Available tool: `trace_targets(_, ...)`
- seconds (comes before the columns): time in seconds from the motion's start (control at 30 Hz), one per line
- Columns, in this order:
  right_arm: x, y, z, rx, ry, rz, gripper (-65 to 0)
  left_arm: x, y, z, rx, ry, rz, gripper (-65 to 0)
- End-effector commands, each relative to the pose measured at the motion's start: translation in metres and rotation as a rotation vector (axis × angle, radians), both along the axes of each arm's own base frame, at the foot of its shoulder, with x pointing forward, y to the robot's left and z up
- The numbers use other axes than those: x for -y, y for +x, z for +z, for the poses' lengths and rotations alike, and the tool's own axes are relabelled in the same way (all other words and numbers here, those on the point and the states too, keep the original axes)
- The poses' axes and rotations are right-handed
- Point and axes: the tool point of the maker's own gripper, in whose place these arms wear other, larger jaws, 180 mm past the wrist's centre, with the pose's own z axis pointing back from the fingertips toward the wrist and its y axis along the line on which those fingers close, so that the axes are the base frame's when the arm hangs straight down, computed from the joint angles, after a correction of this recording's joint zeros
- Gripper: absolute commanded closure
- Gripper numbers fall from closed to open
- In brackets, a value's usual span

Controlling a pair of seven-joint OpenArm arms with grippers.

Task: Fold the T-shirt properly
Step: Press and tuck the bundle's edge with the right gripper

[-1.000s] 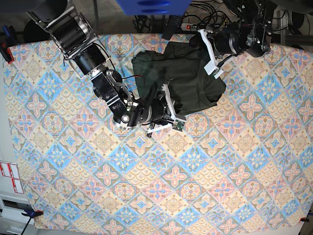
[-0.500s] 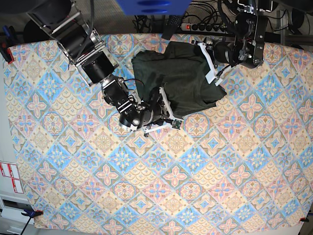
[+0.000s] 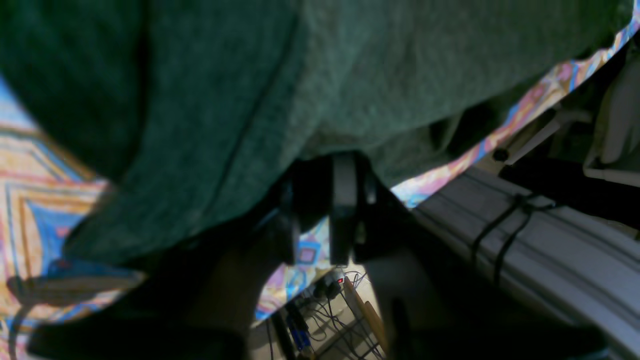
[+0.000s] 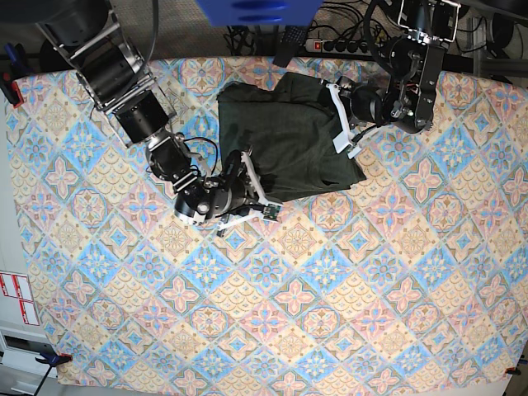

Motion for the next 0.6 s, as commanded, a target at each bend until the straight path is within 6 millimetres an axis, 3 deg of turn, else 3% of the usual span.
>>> trace_targets(0.0,0.007,0.011,0.010,0.040,-0.003,-0.005,-7.4,-0.010,0.016,-0.003,0.052,0.052,0.015,-10.0)
trace_targets(0.23,0.033,0.010,0.022,0.076,0.035,-0.095,-7.4,-0.019,0.043,-0.005,0.080,0.064,0.043,-9.8)
trace_targets(0.3,0.043,0.011,0.025,0.085,0.046,-0.133,-7.4,-0.019,0.043,-0.005,0.077,0.064,0.041,-9.7)
trace_targets(0.43,0.045,0.018,0.035,0.115,0.067,-0.156,-7.4,-0.017,0.039,-0.006,0.069,0.061,0.039,-9.7)
trace_targets(0.57,0.053,0.026,0.041,0.129,0.076,-0.191,-7.4,-0.019,0.023,-0.012,0.037,0.065,0.038,-9.6)
